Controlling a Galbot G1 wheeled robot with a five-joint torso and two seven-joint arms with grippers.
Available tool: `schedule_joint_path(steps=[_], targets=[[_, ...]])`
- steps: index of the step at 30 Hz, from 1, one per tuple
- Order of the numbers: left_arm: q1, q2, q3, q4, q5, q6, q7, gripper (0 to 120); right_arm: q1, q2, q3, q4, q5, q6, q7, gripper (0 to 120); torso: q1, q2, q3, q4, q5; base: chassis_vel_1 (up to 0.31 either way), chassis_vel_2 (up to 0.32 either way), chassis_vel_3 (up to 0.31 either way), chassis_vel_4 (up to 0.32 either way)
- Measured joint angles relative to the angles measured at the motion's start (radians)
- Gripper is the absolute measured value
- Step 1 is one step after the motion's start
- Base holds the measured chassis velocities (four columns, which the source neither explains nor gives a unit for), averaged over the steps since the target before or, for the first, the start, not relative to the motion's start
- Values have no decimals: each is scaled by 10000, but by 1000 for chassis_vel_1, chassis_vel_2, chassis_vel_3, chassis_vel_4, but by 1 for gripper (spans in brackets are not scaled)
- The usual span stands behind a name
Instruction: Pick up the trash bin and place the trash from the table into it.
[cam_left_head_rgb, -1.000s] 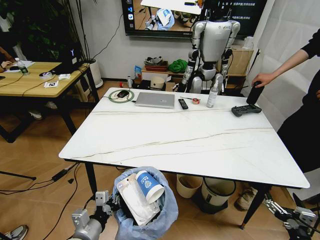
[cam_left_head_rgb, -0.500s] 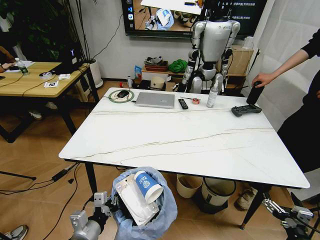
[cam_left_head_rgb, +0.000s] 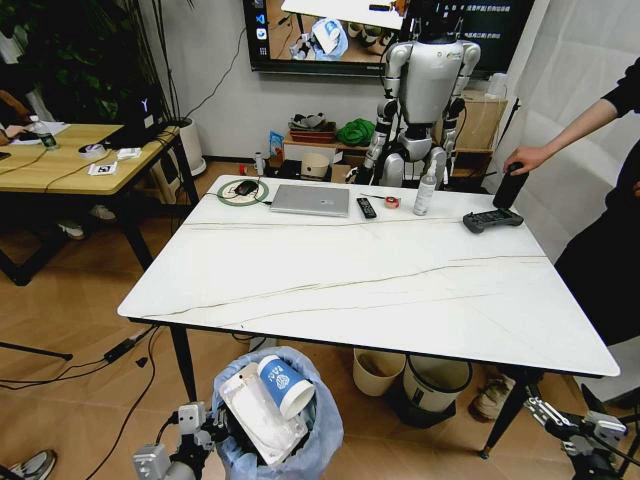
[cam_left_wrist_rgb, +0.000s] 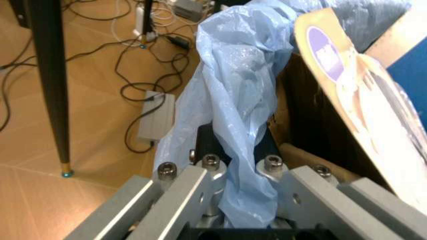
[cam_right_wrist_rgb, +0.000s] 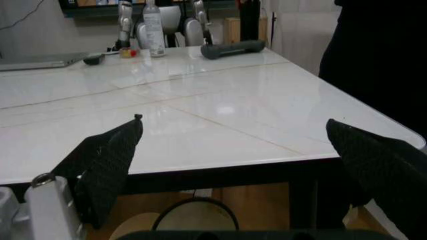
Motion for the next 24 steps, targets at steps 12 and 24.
schedule_joint_path(steps=[12, 24], targets=[[-287, -304, -181, 294, 403, -51, -22, 0, 0, -2, 0, 1, 2, -3, -1, 100, -77, -166, -80, 0, 0, 0, 0, 0, 0], [-453, -717, -85, 757, 555, -78, 181, 0, 1, -2, -1, 1, 6, -8, -2, 100, -445, -977, -526, 0, 0, 0, 0, 0, 0]])
